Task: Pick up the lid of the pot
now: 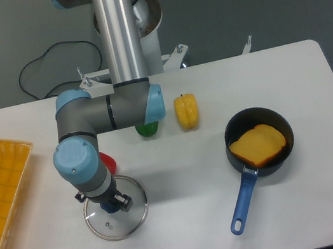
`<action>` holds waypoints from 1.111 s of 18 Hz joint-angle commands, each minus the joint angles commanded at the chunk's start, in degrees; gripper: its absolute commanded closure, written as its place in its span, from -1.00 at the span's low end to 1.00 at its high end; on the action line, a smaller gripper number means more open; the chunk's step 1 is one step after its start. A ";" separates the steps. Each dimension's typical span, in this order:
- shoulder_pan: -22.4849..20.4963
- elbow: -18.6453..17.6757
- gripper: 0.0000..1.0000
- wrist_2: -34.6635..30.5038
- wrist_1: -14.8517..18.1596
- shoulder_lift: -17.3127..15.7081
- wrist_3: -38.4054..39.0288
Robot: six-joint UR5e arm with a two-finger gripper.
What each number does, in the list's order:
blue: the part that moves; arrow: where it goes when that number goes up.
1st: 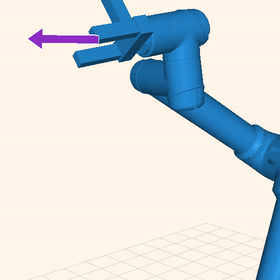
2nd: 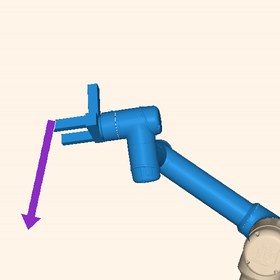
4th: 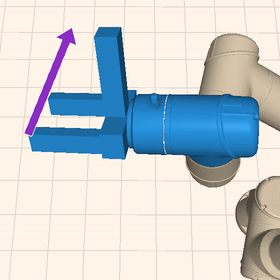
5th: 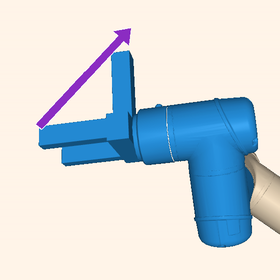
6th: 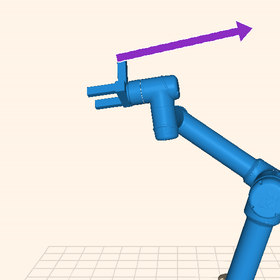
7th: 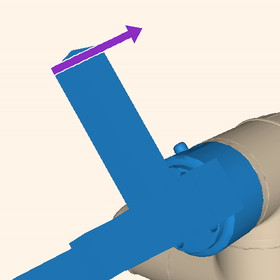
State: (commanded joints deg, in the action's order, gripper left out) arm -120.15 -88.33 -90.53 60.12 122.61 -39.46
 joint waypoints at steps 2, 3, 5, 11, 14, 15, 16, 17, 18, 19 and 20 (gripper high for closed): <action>0.00 0.00 -0.31 0.26 0.00 0.00 0.52; 0.00 0.00 -0.31 0.26 0.00 0.00 0.61; 0.00 0.00 -0.31 0.35 0.00 0.00 0.70; 0.00 1.14 -0.30 0.35 0.17 -0.35 0.62; 0.00 1.93 -0.29 0.00 0.61 -1.05 0.00; -0.09 2.46 -0.29 0.09 0.70 -1.14 0.00; -0.17 2.72 -0.28 0.09 0.70 -1.32 0.00; -0.26 2.99 -0.28 0.09 0.70 -1.49 0.00; -0.35 3.25 -0.28 0.09 0.79 -1.93 -0.09; -0.44 3.43 -0.28 0.00 1.31 -2.11 -1.13; -0.53 3.78 -0.27 -0.44 3.06 -2.11 -3.93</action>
State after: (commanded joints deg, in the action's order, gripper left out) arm -120.67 -84.55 -90.96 63.18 120.50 -43.39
